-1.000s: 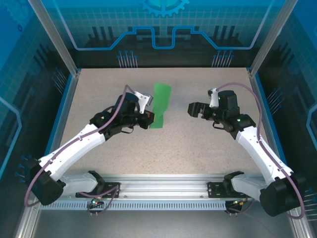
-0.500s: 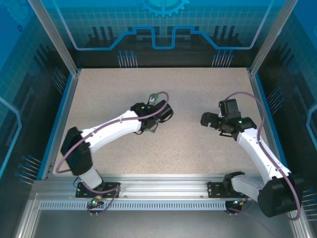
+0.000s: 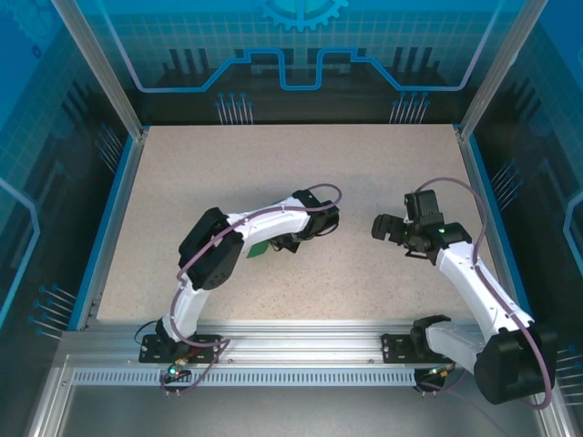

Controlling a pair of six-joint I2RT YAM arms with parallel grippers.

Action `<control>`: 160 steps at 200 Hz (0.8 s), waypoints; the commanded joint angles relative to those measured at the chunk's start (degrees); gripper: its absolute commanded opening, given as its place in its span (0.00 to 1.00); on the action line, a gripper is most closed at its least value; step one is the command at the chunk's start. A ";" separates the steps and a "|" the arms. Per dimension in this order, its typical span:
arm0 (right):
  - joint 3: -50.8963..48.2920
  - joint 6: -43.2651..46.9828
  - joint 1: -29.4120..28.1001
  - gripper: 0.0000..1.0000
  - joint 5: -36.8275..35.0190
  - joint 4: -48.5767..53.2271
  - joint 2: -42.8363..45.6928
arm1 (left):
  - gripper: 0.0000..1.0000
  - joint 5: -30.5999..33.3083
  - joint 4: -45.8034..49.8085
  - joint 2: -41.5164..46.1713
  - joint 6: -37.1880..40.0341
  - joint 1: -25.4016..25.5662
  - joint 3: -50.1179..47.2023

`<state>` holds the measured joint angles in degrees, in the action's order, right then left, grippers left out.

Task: Fold a paper plane with a square sheet of paper (fold left side to right side)
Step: Turn over the paper at the center of the table.

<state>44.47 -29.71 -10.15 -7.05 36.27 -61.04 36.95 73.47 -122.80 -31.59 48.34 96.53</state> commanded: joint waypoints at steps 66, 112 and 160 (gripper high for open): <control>-2.64 0.18 1.45 1.00 5.27 -2.78 -0.26 | 0.07 -18.74 1.04 -8.42 4.64 -0.92 11.95; -3.51 -1.13 1.43 1.00 7.97 -4.44 -2.10 | 0.15 -28.64 -2.81 -8.94 5.75 -3.61 13.77; -3.07 -1.49 0.89 1.00 11.19 -5.65 -5.00 | 0.41 -38.80 -8.70 -5.53 7.37 -5.96 11.95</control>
<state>41.65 -30.44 -9.69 1.04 31.86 -64.66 6.55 68.58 -130.82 -25.34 43.27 108.84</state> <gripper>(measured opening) 0.997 0.350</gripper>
